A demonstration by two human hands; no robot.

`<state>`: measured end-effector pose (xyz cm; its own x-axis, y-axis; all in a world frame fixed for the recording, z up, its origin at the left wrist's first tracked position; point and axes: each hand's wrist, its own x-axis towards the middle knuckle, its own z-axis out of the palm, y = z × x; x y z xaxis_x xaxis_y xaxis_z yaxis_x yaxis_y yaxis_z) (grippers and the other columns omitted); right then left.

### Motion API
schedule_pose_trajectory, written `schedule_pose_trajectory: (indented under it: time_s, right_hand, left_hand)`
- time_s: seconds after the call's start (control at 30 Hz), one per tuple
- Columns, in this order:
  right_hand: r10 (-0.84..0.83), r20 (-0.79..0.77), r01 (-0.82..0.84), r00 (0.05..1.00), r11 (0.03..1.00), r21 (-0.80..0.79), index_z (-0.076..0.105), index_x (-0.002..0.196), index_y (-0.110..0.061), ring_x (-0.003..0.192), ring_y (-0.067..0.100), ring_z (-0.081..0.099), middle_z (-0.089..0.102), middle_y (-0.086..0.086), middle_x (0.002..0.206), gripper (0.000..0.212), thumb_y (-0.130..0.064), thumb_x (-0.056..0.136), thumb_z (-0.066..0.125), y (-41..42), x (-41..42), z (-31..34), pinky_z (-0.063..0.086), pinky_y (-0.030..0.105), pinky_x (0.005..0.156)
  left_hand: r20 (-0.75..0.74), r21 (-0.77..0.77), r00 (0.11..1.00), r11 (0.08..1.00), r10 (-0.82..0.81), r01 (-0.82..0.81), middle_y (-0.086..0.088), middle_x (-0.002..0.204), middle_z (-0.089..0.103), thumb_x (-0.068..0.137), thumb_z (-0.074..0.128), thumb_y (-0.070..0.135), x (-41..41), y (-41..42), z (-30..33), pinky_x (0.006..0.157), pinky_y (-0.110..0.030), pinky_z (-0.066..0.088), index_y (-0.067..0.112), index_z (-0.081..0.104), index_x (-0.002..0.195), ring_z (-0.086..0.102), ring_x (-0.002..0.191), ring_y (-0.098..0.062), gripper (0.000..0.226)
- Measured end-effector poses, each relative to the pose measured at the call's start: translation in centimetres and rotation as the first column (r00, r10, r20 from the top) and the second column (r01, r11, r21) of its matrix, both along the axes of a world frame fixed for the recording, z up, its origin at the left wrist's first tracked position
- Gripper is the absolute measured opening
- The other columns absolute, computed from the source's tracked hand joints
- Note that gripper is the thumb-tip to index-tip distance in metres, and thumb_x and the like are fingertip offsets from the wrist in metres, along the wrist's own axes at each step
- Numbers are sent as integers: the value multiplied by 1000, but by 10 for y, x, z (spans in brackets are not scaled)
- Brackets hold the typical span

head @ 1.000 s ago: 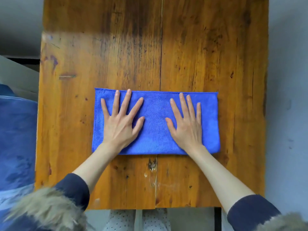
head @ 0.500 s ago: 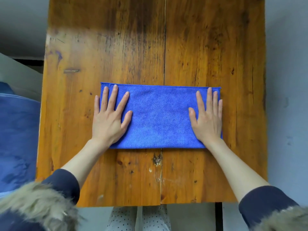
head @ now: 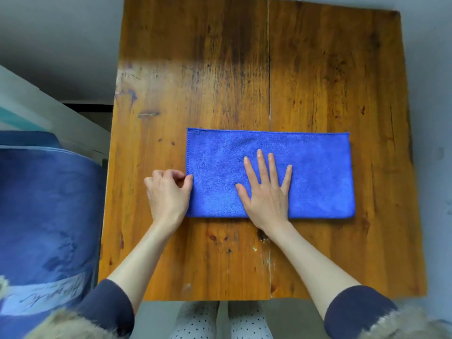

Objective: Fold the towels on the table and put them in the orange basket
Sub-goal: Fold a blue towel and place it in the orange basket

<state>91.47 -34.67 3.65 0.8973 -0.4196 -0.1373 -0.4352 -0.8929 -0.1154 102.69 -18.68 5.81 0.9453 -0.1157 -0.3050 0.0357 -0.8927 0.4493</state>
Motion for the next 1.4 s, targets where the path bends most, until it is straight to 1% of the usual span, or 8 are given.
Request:
schedule_pose_trajectory:
  time_s: [0.23,0.4,0.53,0.63,0.8,1.17,1.3,1.4]
  right_hand:
    - [-107,-38,107,994,994,2,27,146,-22,144,28,14,20,8,155,60,-49,93,32,26,-4,5,8,63,111]
    - [-119,5,119,993,992,35,37,143,-21,142,29,20,27,9,153,57,-45,92,37,20,-5,13,11,63,109]
    - [-132,-19,132,991,991,33,32,145,-22,144,28,13,21,8,155,60,-45,91,46,8,-3,9,6,63,111]
    - [-136,-36,136,990,991,2,33,144,-22,143,30,18,25,9,154,60,-49,90,34,9,2,6,9,64,109]
    - [-104,-34,102,994,994,-45,37,143,-22,141,32,24,29,9,152,61,-49,89,31,5,5,3,12,66,108]
    - [-119,-49,125,992,981,151,8,150,-29,146,21,-5,-2,1,159,63,-48,96,36,-3,3,22,-10,52,113]
    - [-190,108,156,976,951,268,29,146,-18,145,23,15,19,6,156,57,-29,95,50,-10,-42,41,11,44,117]
    - [-325,222,218,919,890,401,41,140,-10,134,25,39,35,8,148,49,-12,93,54,-20,-80,51,35,36,107]
  left_hand:
    - [-45,71,999,997,-18,21,-13,106,57,83,57,27,9,-6,9,88,-40,37,13,67,91,45,107,-34,19]
    - [-64,-148,998,989,2,-12,-6,80,63,80,58,20,40,5,19,70,-32,37,14,56,78,54,81,-29,7]
    - [-263,-241,963,964,49,-115,5,69,56,84,62,18,78,9,24,66,-28,37,18,56,75,50,72,-19,11]
    - [-426,-310,905,943,-20,-125,-1,74,57,86,65,14,95,13,28,62,-27,43,11,59,92,50,63,-14,9]
    - [-616,-382,777,911,-127,-154,-3,90,64,90,59,12,102,16,42,64,-24,46,9,65,105,53,75,-14,17]
    - [-350,-504,874,854,-337,128,1,81,59,89,58,8,73,-17,108,52,-14,49,21,64,90,57,65,-6,14]
    - [-312,-518,867,835,-389,188,1,81,56,87,58,6,39,-53,127,55,-20,51,15,64,94,54,63,-16,13]
    - [-305,-498,856,836,-418,231,3,77,54,84,55,3,10,-85,127,61,-27,53,14,63,93,55,55,-11,16]
